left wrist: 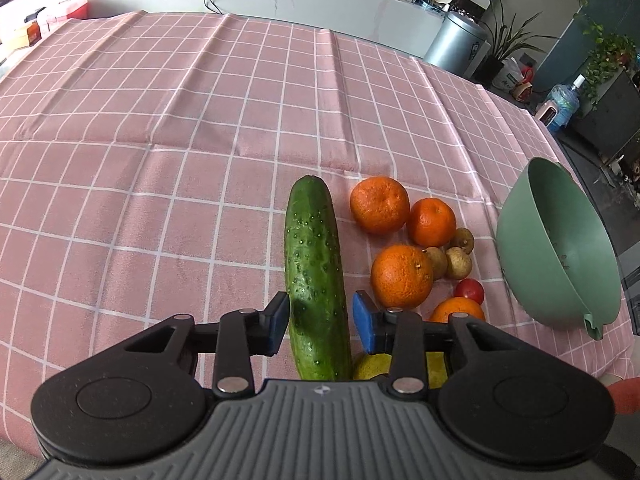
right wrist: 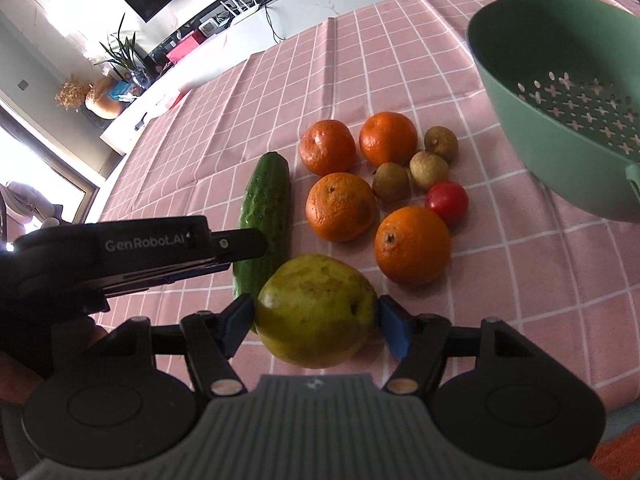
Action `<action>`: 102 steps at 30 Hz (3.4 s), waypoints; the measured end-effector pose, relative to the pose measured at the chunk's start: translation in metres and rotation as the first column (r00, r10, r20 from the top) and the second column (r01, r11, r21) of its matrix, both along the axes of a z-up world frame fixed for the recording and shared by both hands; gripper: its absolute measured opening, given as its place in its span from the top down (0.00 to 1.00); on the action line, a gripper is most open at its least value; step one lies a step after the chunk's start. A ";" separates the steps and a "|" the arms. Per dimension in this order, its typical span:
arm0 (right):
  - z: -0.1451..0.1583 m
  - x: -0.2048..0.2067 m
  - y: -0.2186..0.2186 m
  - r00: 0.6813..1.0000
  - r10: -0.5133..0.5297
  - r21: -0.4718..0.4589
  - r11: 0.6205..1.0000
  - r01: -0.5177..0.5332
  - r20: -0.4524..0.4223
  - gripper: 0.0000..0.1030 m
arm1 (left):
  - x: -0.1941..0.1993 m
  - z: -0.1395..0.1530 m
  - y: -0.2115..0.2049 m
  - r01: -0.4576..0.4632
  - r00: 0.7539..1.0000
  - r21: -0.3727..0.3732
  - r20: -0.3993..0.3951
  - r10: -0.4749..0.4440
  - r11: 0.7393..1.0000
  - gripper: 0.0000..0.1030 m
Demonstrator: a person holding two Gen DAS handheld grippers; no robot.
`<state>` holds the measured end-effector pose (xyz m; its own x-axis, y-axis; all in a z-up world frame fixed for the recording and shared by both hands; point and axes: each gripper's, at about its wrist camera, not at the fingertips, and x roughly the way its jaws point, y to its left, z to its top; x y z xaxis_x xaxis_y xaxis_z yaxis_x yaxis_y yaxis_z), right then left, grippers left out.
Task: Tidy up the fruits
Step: 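Grasp the cucumber with the left tool while the right tool grasps the yellow pear, then carry cucumber and pear into the green colander and open both tools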
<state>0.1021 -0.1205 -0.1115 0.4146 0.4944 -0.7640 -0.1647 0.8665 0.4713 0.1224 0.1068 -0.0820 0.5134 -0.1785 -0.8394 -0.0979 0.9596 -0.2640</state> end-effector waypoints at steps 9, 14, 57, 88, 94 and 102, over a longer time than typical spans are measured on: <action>0.000 -0.002 0.002 0.999 0.034 -0.041 0.999 -0.033 0.018 0.38 | 0.005 -0.004 -0.001 -0.003 1.000 0.021 0.007 0.003 1.000 0.55; 0.011 -0.011 -0.009 0.999 0.031 -0.048 0.998 -0.029 0.036 0.39 | 0.009 -0.008 -0.004 -0.004 1.000 0.038 -0.001 0.004 0.999 0.54; 0.107 -0.027 -0.152 0.933 -0.162 -0.086 0.976 0.199 0.320 0.39 | 0.018 0.101 -0.121 0.209 0.950 -0.283 0.286 -0.125 0.936 0.62; 0.035 0.068 -0.144 0.992 0.099 -0.415 0.908 -0.057 0.079 0.38 | 0.074 0.035 -0.200 0.358 0.930 0.034 0.072 -0.360 0.933 0.62; 0.035 0.072 -0.140 0.994 0.100 -0.442 0.894 -0.066 0.052 0.38 | 0.076 0.034 -0.195 0.337 0.941 0.018 0.041 -0.337 0.941 0.63; 0.054 0.067 -0.141 0.991 0.087 -0.460 0.887 -0.031 0.101 0.28 | 0.069 0.055 -0.183 0.296 0.951 0.011 0.088 -0.296 0.955 0.54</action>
<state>0.1692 -0.2619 -0.0572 0.4947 0.1285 -0.8595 -0.2512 0.9679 0.0001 0.1915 -0.0759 -0.0274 0.5090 -0.3359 -0.7925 0.2141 0.9412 -0.2614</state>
